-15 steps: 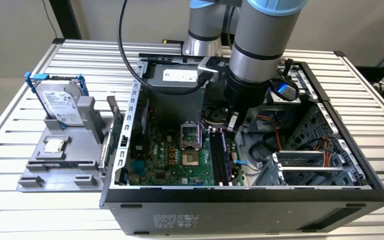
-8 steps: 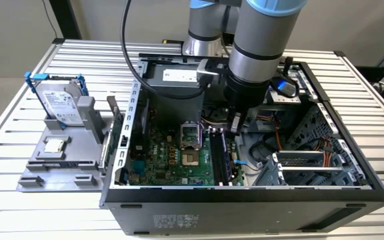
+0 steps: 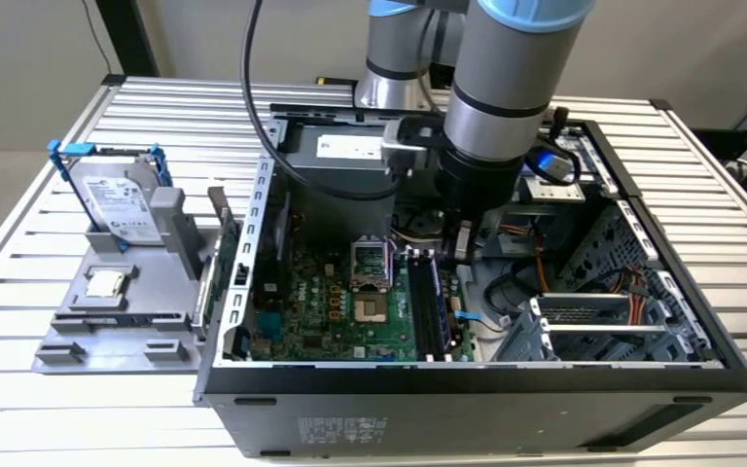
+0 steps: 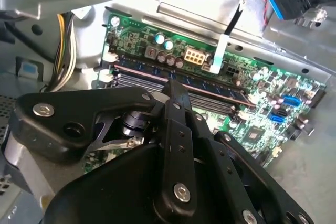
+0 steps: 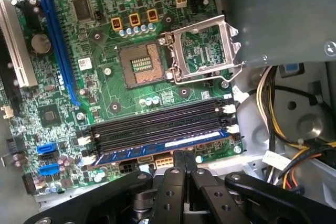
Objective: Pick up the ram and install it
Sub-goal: 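Press down the ram until it locks into place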
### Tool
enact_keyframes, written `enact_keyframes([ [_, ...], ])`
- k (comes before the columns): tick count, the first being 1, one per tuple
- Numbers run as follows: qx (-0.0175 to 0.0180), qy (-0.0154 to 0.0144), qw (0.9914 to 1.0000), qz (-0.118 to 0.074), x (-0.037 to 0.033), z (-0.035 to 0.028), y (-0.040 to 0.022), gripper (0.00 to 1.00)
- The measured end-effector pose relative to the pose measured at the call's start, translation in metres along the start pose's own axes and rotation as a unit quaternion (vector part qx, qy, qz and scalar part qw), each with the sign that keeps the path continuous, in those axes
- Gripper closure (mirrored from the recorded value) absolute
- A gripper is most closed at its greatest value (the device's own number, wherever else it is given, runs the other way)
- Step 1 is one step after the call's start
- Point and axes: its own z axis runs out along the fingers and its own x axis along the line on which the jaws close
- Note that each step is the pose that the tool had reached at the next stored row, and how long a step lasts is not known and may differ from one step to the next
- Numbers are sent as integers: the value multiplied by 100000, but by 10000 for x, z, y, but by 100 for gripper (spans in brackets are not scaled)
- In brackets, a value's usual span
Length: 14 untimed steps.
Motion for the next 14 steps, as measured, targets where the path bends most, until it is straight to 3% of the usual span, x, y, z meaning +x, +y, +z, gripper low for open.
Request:
enact_keyframes([
  [6,24,-72,99970,-2454,2,4,8,100],
  [14,62,-167,99792,-6450,10,12,6,100],
])
